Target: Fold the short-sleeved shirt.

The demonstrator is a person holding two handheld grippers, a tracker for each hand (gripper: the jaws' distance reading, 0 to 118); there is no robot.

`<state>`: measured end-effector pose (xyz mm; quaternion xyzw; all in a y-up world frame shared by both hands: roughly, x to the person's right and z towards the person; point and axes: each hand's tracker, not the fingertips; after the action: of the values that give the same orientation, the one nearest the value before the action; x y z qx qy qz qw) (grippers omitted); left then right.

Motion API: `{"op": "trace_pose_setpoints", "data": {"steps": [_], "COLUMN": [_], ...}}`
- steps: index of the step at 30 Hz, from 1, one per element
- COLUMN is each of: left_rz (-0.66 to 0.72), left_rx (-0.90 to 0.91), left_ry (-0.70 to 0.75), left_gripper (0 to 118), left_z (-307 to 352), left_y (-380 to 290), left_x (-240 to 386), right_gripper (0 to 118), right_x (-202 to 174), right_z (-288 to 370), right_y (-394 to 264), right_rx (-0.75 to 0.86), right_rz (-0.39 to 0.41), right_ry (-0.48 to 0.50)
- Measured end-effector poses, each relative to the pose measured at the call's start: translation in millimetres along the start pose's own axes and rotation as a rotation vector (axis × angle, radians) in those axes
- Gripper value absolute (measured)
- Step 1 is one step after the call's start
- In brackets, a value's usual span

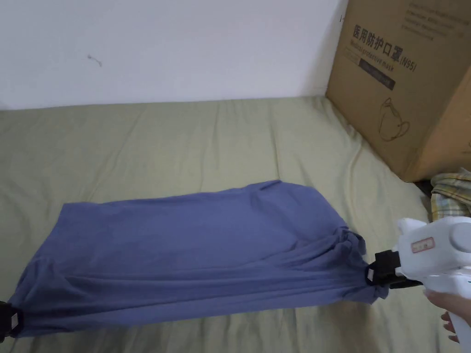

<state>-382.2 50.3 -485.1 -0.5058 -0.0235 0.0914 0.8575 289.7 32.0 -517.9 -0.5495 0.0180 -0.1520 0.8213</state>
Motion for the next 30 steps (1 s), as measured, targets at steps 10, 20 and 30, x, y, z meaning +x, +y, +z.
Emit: {"op": "trace_pose_setpoints", "data": {"steps": [10,20,30], "left_rz": [0.064,0.077,-0.127], "left_rx": [-0.096,0.048,0.143], "left_ry": [-0.072,-0.021,0.019], "left_gripper": [5,117,20], "left_z": [48.1,67.8,71.7], "left_y": [-112.4,-115.9,-55.0], "left_x": [-22.5,-19.7,39.0], "right_gripper": [6,97,5], "right_x": [14.0,-24.3,-101.1], "right_z": [37.0,58.0,66.8], "right_y": [-91.4,-110.9,-62.2], "right_rx": [-0.102,0.054,0.17], "right_rz": [0.048,0.186,0.222], "right_ry": [0.009,-0.179,-0.09]}}
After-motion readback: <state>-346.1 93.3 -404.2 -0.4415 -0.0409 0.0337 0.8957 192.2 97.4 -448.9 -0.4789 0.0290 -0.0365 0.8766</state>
